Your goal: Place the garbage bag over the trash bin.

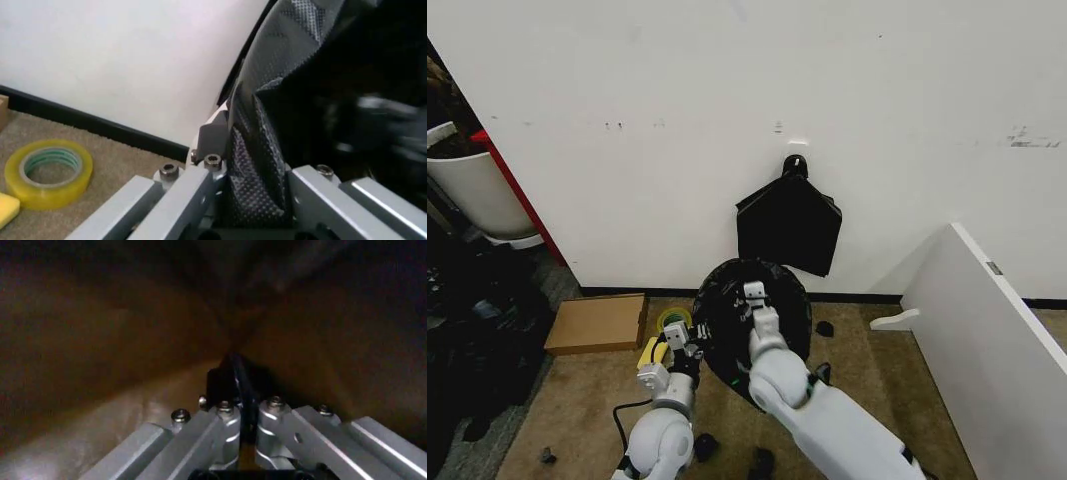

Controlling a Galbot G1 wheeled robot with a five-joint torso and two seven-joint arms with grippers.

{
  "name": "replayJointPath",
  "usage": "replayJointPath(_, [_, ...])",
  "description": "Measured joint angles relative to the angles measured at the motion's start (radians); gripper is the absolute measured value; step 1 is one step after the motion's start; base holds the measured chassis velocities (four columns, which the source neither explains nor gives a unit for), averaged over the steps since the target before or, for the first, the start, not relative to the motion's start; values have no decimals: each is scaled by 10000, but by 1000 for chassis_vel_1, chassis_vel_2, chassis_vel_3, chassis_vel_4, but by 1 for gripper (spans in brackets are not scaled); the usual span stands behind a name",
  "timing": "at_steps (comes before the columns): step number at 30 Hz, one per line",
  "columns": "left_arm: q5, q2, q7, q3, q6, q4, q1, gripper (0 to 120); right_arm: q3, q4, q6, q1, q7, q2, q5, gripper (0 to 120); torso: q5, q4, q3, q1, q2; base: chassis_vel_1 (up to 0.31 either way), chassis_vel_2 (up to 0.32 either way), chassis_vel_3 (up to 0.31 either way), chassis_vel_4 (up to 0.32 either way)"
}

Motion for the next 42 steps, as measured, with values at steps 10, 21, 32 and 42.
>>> replayJointPath(10, [41, 90, 35, -5, -15, -276, 233, 0, 226, -1754, -189, 426, 77, 471, -989, 0, 0, -2, 0, 0, 0, 0, 0, 0, 0])
replayJointPath(21, [52, 173, 86, -14, 67, -452, 337, 0, 314, -2162, 811, 276, -373, 400, -2514, 0, 1, -1, 0, 0, 0, 0, 0, 0, 0])
replayJointPath(32, [-318, 147, -219, -383, 205, -291, -43, 0, -7, 535, 2790, -1194, -2367, -1323, -2671, 0, 1, -3, -1, 0, 1, 0, 0, 0, 0])
replayJointPath(42, [-249, 410, -119, -390, 253, -43, -203, 0, 773, 2743, 5848, -2763, -5777, -2540, -2066, 4, 2, 0, -1, 0, 0, 0, 0, 0, 0])
